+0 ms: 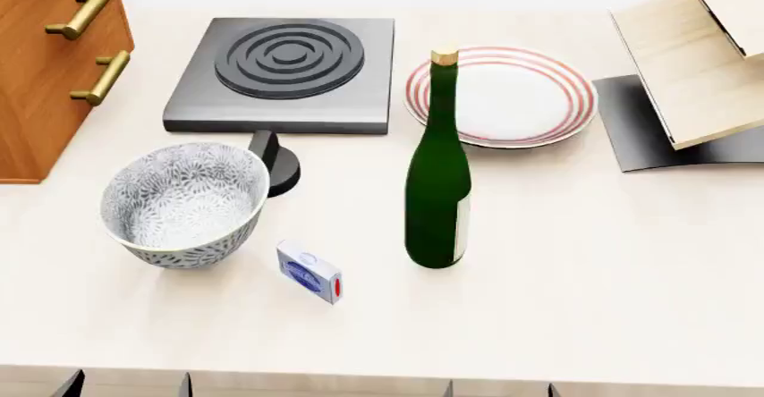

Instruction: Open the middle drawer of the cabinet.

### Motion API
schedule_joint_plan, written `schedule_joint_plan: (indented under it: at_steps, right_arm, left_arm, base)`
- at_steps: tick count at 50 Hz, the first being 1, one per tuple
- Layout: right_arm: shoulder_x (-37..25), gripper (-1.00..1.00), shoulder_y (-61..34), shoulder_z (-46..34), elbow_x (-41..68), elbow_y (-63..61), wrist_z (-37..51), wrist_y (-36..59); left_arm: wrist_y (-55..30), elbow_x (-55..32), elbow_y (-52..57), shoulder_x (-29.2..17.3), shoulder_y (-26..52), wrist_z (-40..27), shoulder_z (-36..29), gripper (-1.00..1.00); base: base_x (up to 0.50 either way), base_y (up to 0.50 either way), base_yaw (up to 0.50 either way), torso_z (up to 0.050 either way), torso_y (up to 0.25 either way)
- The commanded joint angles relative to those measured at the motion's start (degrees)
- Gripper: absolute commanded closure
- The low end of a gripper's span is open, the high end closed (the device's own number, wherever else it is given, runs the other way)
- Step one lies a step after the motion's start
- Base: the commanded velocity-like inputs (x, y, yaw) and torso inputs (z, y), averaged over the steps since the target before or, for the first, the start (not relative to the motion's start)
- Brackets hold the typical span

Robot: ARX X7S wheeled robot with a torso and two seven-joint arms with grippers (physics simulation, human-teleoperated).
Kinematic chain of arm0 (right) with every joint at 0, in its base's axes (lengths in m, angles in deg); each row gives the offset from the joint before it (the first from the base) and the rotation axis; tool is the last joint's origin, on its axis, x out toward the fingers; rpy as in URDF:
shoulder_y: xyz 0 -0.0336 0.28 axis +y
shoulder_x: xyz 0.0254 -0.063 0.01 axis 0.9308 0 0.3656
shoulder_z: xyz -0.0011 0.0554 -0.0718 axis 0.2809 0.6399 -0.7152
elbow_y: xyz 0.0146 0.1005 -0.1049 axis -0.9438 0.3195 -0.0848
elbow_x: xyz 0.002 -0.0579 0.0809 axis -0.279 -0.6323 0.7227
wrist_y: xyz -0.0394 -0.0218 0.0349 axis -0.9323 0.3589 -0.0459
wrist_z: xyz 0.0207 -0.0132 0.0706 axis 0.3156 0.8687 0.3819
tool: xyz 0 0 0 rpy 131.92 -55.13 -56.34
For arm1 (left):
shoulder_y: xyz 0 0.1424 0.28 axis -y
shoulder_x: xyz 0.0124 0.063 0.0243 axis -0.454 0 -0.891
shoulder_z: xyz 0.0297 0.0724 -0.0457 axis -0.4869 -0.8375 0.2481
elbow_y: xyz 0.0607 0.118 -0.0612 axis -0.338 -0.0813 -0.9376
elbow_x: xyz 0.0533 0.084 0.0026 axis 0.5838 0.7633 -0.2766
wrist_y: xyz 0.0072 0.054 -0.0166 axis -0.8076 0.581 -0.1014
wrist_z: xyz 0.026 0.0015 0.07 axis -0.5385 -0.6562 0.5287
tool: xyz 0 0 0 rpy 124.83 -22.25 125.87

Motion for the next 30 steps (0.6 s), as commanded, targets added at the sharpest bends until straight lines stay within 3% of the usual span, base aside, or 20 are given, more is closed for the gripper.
schedule_joint_plan:
  at_steps: [1, 4, 9, 12, 13, 18, 30]
  right_arm:
    - [-0.86, -1.00, 0.05, -1.15, 0.30, -0.81, 1.71, 0.66]
    - [-1.55, -1.00, 0.61, -1.99, 0.66, -2.87, 2.99, 1.64]
    - [-2.32, -1.00, 1.90, -2.41, 1.99, -10.52, 4.28, 6.02]
    - [-2.99, -1.00, 3.16, -2.54, 1.77, -18.09, 5.33, 9.15]
    - [-3.20, -1.00, 3.75, -2.32, 1.64, -21.71, 5.91, 10.50]
    - [-4.43, -1.00, 5.76, -2.44, 1.43, -33.72, 6.96, 15.53]
    - [-5.73, -1.00, 7.84, -1.78, 4.63, -53.67, 8.09, 25.75]
  left_arm:
    - [-4.57, -1.74, 0.81, -0.85, 0.99, -0.77, -0.89, -1.00]
    - [-3.19, 1.33, 1.81, -1.49, 0.96, -4.93, -1.52, -1.00]
    - [-3.10, -0.30, 5.04, -2.66, 0.22, -4.20, -2.50, -1.00]
    - [-0.37, 2.15, 8.91, -3.96, -1.15, -4.86, -3.99, -1.00]
    - [-3.70, 5.11, 11.67, -5.62, -2.36, -3.47, -6.25, -1.00]
    - [-5.02, -3.90, 24.02, -5.37, -5.97, -1.45, -3.64, -1.00]
    - [-9.99, -4.67, 38.99, -7.04, -8.87, -3.76, -3.09, -1.00]
  base:
    - [0.00, 0.00, 0.00, 0.000, 0.000]
    - [0.00, 0.00, 0.00, 0.000, 0.000]
    - [0.00, 0.00, 0.00, 0.000, 0.000]
    - [0.00, 0.00, 0.00, 0.000, 0.000]
    - [0.00, 0.00, 0.00, 0.000, 0.000]
    - [0.00, 0.00, 0.00, 0.000, 0.000]
    - [0.00, 0.00, 0.00, 0.000, 0.000]
